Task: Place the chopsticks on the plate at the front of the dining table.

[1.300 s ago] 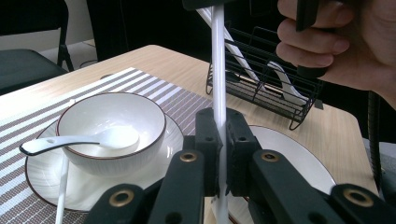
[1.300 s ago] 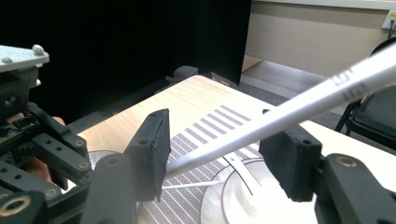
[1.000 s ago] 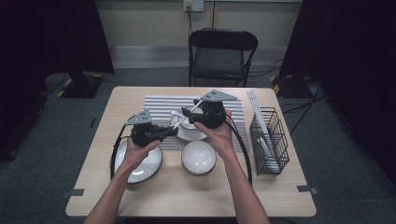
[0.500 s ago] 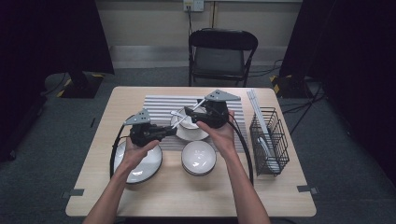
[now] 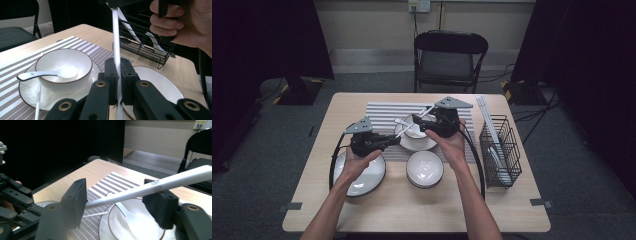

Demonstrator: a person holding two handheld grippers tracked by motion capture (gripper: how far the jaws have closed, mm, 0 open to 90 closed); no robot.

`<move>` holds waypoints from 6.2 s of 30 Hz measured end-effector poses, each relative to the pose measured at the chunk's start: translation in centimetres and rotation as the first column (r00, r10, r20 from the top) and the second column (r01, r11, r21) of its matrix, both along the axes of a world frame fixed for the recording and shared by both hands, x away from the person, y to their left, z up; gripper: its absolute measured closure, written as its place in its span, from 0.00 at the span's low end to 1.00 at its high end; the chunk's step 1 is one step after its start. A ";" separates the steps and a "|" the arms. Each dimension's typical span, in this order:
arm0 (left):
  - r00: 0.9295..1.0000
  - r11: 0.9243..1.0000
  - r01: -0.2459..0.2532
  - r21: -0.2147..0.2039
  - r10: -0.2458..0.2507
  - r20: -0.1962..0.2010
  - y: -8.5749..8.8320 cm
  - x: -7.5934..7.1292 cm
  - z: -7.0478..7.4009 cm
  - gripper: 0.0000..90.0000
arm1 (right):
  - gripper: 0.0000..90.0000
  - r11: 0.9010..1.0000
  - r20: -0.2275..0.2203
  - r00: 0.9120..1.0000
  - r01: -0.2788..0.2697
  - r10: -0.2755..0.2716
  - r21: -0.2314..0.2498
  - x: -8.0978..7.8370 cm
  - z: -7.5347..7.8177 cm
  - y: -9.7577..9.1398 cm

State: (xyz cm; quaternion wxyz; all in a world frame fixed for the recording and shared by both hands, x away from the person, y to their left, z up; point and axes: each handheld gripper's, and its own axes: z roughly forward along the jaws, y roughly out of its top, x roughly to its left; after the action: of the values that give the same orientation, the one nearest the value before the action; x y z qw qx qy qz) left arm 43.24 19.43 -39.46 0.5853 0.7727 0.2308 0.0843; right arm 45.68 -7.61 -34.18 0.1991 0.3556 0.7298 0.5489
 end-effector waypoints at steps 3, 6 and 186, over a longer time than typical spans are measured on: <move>1.000 1.000 0.002 0.002 -0.002 -0.004 0.0 0.0 -0.1 0.96 | 0.38 1.000 -0.007 1.000 0.000 0.000 -0.001 0.0 -0.1 -0.1; 1.000 1.000 0.000 -0.001 0.000 -0.006 0.1 0.0 -0.1 0.96 | 0.36 1.000 -0.011 1.000 0.002 -0.002 0.004 0.0 -0.2 -0.3; 0.909 0.947 -0.222 0.231 0.287 -0.304 2.3 10.3 -8.7 0.90 | 0.26 0.915 -0.219 0.927 0.222 -0.305 -0.338 -1.3 -15.9 -6.8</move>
State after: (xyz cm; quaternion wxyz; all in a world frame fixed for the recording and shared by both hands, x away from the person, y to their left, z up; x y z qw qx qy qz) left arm 53.56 21.69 -48.12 0.4448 0.7914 0.4163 0.0501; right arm 44.39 -14.44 -50.04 0.2246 0.4867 0.7711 0.3435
